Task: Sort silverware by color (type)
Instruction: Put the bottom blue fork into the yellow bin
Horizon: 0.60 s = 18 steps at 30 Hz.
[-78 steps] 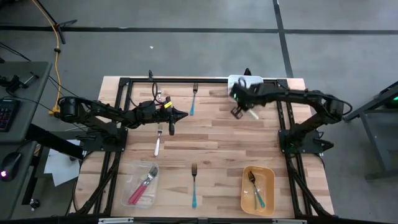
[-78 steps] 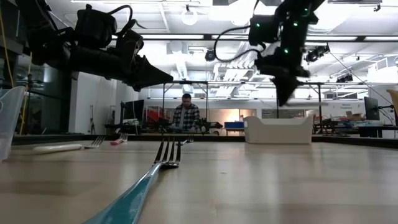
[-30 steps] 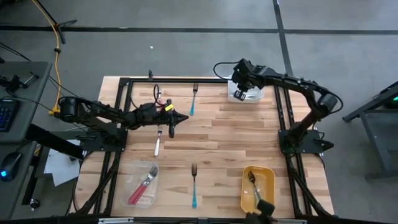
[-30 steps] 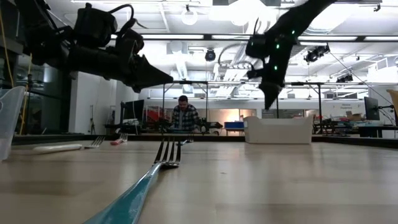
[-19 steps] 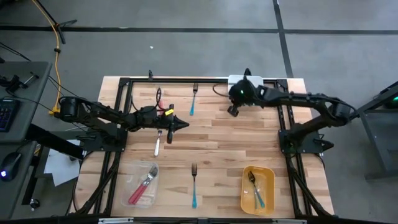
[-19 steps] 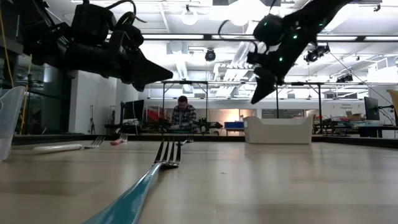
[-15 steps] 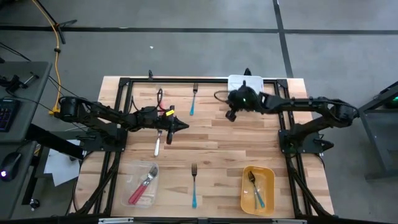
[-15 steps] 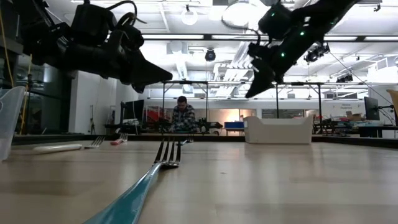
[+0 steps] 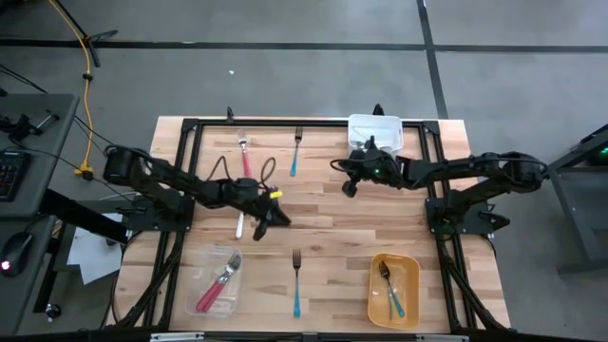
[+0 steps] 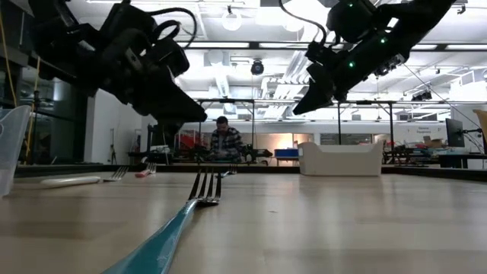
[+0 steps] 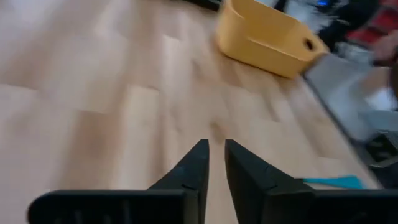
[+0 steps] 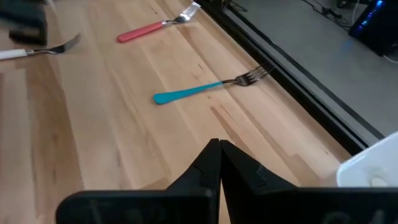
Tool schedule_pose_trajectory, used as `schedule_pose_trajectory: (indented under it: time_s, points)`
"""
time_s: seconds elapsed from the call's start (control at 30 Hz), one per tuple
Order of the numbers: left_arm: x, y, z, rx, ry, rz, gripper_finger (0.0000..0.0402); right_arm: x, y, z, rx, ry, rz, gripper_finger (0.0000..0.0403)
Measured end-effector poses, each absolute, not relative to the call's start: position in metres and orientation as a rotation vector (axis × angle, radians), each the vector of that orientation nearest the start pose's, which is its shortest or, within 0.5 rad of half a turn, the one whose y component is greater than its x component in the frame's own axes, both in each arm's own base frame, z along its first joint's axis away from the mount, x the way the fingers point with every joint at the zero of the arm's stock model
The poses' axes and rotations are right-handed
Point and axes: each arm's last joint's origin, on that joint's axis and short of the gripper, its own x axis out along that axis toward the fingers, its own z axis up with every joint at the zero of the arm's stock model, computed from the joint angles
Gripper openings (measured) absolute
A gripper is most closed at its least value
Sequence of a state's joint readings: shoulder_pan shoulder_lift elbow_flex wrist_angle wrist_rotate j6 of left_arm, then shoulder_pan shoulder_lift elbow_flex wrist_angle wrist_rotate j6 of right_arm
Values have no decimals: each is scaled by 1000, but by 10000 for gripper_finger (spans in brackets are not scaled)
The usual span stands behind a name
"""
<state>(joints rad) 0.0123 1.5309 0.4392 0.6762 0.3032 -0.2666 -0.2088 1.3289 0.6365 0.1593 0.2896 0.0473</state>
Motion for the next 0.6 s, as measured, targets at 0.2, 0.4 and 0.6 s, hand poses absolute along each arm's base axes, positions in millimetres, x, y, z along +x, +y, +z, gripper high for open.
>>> schedule_pose_trajectory:
  time_s: [0.2,0.4,0.6]
  points:
    - [280,-26,118,-444,569,-326,83,261,-54,202,13,521,-464,2]
    - [296,-38,102,-511,646,-359,121,262,-46,201,4,524,-434,2]
    - [307,-46,102,-540,661,-453,146,263,-41,201,-2,525,-415,2]
